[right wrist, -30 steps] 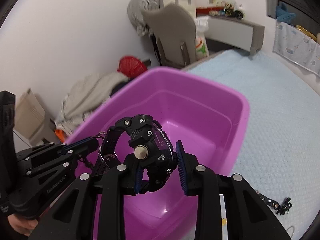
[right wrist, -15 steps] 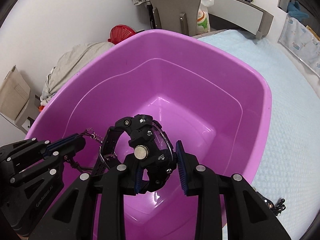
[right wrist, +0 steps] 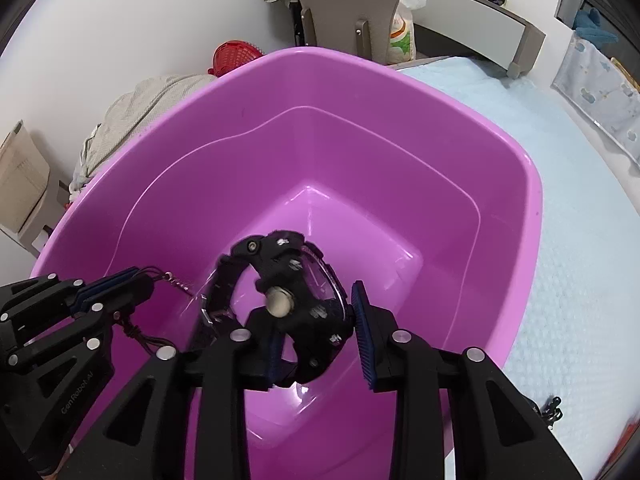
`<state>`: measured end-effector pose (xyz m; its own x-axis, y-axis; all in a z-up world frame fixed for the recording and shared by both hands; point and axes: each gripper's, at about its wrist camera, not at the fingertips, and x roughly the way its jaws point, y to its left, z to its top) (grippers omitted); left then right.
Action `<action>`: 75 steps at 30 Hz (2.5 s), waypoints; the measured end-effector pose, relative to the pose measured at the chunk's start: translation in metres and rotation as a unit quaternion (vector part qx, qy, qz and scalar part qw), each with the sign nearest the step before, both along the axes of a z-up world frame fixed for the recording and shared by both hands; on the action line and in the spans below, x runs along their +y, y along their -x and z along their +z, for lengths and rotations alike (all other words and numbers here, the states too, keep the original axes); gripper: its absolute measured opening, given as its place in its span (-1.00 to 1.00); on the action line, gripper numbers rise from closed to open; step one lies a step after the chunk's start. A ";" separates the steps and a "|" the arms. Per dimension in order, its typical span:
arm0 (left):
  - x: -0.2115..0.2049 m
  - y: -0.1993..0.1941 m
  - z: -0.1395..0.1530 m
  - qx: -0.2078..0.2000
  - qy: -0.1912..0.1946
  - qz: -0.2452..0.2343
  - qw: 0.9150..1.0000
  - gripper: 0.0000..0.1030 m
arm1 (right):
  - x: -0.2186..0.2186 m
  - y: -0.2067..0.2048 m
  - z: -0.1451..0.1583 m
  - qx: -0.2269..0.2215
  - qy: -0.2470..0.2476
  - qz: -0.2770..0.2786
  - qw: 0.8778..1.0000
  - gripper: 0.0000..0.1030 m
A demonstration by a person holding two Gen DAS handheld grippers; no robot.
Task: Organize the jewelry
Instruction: 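Carry the watch in the right tool while the left tool carries the necklace over the pink bin, then open the right tool dropping the watch while the left tool drops the necklace into the bin, then move both open tools back over the jewelry on the bed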
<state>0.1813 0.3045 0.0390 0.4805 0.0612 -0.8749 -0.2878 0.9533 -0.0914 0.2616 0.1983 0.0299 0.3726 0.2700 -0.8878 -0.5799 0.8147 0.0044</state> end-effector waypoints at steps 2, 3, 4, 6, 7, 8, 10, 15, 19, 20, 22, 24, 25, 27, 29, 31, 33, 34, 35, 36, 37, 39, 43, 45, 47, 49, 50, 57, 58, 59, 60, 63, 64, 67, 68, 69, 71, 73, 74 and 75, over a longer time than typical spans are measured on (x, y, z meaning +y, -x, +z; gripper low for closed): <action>0.002 0.001 0.001 0.000 -0.005 0.005 1.000 -0.72 | 0.001 0.002 0.000 -0.001 0.001 0.001 1.000 -0.21; 0.003 0.002 0.002 0.000 -0.009 0.008 1.000 -0.45 | 0.002 0.002 0.000 -0.005 0.006 0.002 1.000 -0.14; 0.004 0.003 0.003 -0.001 -0.012 0.012 1.000 -0.03 | 0.002 0.003 0.002 -0.010 0.004 0.003 1.000 0.04; 0.007 0.007 0.011 -0.019 -0.024 0.022 0.999 0.37 | 0.001 0.005 0.008 -0.019 -0.006 0.002 1.000 0.12; 0.007 0.009 0.015 -0.029 -0.031 0.026 0.999 0.45 | 0.001 0.005 0.011 -0.022 -0.008 0.002 1.000 0.12; 0.007 0.009 0.017 -0.031 -0.037 0.029 0.998 0.48 | 0.001 0.005 0.014 -0.023 -0.010 0.003 1.000 0.13; 0.007 0.009 0.021 -0.031 -0.039 0.031 0.998 0.52 | 0.000 0.006 0.018 -0.027 -0.012 0.002 1.000 0.13; 0.007 0.011 0.025 -0.034 -0.043 0.035 0.998 0.57 | -0.004 0.008 0.025 -0.029 -0.021 -0.001 0.999 0.14; 0.005 0.013 0.026 -0.034 -0.043 0.035 0.998 0.57 | -0.008 0.011 0.025 -0.027 -0.021 -0.002 0.999 0.15; 0.005 0.014 0.026 -0.033 -0.044 0.035 0.998 0.57 | -0.009 0.011 0.025 -0.027 -0.022 -0.003 0.999 0.15; 0.004 0.015 0.026 -0.033 -0.044 0.034 0.998 0.57 | -0.009 0.012 0.026 -0.027 -0.022 -0.004 0.999 0.15; 0.003 0.017 0.027 -0.033 -0.045 0.034 0.998 0.57 | -0.011 0.013 0.027 -0.027 -0.024 -0.005 0.999 0.15; 0.002 0.017 0.027 -0.033 -0.045 0.034 0.998 0.57 | -0.012 0.014 0.028 -0.026 -0.026 -0.006 0.999 0.15; 0.002 0.019 0.027 -0.034 -0.046 0.035 0.998 0.57 | -0.015 0.016 0.029 -0.027 -0.028 -0.007 0.999 0.15; 0.001 0.022 0.028 -0.035 -0.046 0.035 0.998 0.57 | -0.018 0.018 0.030 -0.025 -0.032 -0.008 0.999 0.21; 0.000 0.026 0.029 -0.037 -0.046 0.036 0.998 0.57 | -0.020 0.021 0.031 -0.025 -0.036 -0.009 0.999 0.22; -0.002 0.029 0.029 -0.038 -0.047 0.036 0.998 0.57 | -0.022 0.025 0.032 -0.026 -0.038 -0.007 0.999 0.22; -0.003 0.030 0.029 -0.038 -0.047 0.036 0.998 0.57 | -0.024 0.027 0.033 -0.027 -0.039 -0.007 0.999 0.22; -0.004 0.032 0.029 -0.038 -0.047 0.036 0.998 0.57 | -0.025 0.029 0.034 -0.028 -0.040 -0.008 0.999 0.22; -0.005 0.033 0.029 -0.037 -0.047 0.036 0.998 0.57 | -0.026 0.031 0.035 -0.028 -0.042 -0.008 0.999 0.22; -0.005 0.034 0.030 -0.038 -0.047 0.036 0.998 0.57 | -0.027 0.033 0.036 -0.028 -0.044 -0.009 0.999 0.22; -0.006 0.036 0.030 -0.038 -0.047 0.036 0.998 0.57 | -0.032 0.038 0.039 -0.029 -0.051 -0.011 0.998 0.22; -0.013 0.045 0.030 -0.041 -0.048 0.036 0.997 0.57 | -0.042 0.048 0.044 -0.031 -0.062 -0.014 0.997 0.22; -0.017 0.050 0.032 -0.043 -0.047 0.035 0.997 0.57 | -0.047 0.053 0.046 -0.033 -0.065 -0.016 0.997 0.22; -0.020 0.054 0.033 -0.046 -0.047 0.034 0.997 0.57 | -0.051 0.059 0.048 -0.037 -0.065 -0.017 0.997 0.22; -0.024 0.059 0.035 -0.049 -0.048 0.030 0.997 0.57 | -0.055 0.061 0.049 -0.040 -0.063 -0.018 0.997 0.22; -0.027 0.062 0.036 -0.050 -0.049 0.028 0.997 0.57 | -0.058 0.065 0.050 -0.042 -0.062 -0.019 0.997 0.22; -0.045 0.078 0.047 -0.067 -0.050 0.013 0.996 0.57 | -0.081 0.087 0.057 -0.052 -0.075 -0.026 0.995 0.22; -0.047 0.079 0.049 -0.069 -0.049 0.011 0.996 0.57 | -0.085 0.090 0.059 -0.054 -0.076 -0.027 0.995 0.22; -0.051 0.083 0.051 -0.071 -0.049 0.007 0.996 0.57 | -0.089 0.094 0.060 -0.058 -0.077 -0.029 0.995 0.24; -0.053 0.086 0.051 -0.073 -0.048 0.005 0.996 0.57 | -0.094 0.098 0.062 -0.061 -0.079 -0.031 0.995 0.25; -0.062 0.093 0.054 -0.079 -0.049 -0.004 0.996 0.57 | -0.108 0.108 0.066 -0.065 -0.085 -0.037 0.994 0.25; -0.065 0.095 0.055 -0.079 -0.050 -0.007 0.996 0.57 | -0.114 0.112 0.067 -0.068 -0.087 -0.041 0.993 0.25; -0.076 0.103 0.056 -0.082 -0.049 -0.018 0.995 0.57 | -0.128 0.124 0.069 -0.074 -0.088 -0.048 0.992 0.25; -0.079 0.105 0.056 -0.082 -0.048 -0.020 0.995 0.57 | -0.132 0.127 0.069 -0.074 -0.089 -0.050 0.992 0.25; -0.083 0.108 0.056 -0.083 -0.047 -0.024 0.995 0.57 | -0.138 0.132 0.070 -0.075 -0.092 -0.053 0.992 0.25; -0.090 0.113 0.058 -0.086 -0.047 -0.029 0.995 0.57 | -0.153 0.142 0.069 -0.074 -0.101 -0.063 0.990 0.33; -0.098 0.119 0.059 -0.090 -0.046 -0.036 0.994 0.58 | -0.166 0.152 0.068 -0.074 -0.108 -0.073 0.989 0.35; -0.105 0.124 0.060 -0.095 -0.048 -0.042 0.993 0.60 | -0.171 0.156 0.068 -0.075 -0.110 -0.077 0.988 0.35; -0.109 0.127 0.061 -0.099 -0.048 -0.046 0.993 0.64 | -0.179 0.162 0.067 -0.076 -0.113 -0.084 0.987 0.35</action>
